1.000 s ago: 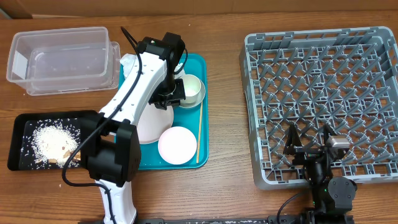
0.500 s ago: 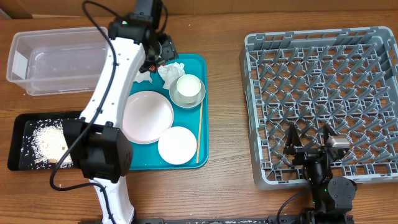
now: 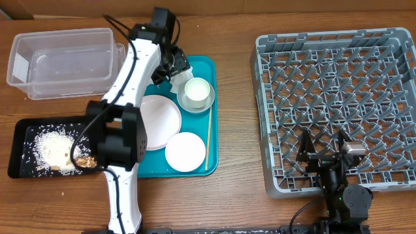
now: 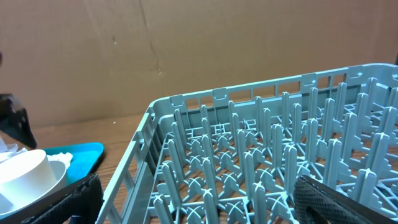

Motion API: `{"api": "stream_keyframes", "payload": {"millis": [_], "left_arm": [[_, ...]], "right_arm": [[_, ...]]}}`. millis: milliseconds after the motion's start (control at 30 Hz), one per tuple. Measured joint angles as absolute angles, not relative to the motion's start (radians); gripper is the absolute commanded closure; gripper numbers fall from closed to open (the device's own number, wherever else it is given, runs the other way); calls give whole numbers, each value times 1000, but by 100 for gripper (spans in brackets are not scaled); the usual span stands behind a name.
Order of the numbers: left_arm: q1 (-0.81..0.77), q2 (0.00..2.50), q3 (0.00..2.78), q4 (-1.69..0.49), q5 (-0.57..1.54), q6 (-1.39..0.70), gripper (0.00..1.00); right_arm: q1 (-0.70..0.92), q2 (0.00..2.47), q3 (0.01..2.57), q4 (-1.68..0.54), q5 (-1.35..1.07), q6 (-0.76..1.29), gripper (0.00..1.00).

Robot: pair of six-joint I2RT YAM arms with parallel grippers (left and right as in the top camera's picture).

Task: Sort waste into correct bins and load items into the dishwasher
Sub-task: 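Grasp the crumpled white tissue on the teal tray with the left gripper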

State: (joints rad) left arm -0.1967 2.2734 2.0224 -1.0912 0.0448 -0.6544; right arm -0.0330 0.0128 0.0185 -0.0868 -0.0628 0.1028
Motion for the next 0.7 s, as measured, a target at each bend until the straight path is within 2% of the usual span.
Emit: {"api": "stream_keyframes", "payload": {"millis": [133, 233, 300, 700], "left_arm": [[-196, 2301, 2022, -1090, 60, -645, 31], [-197, 2304, 2022, -1087, 66, -634, 46], [-197, 2305, 2022, -1087, 72, -632, 61], [-197, 2312, 2022, -1100, 79, -593, 63]], "right_arm": [[-33, 13, 19, -87, -62, 104, 0], [-33, 13, 19, -86, -62, 103, 0], [-33, 13, 19, -86, -63, 103, 0], [-33, 13, 19, -87, -62, 103, 0]]}}
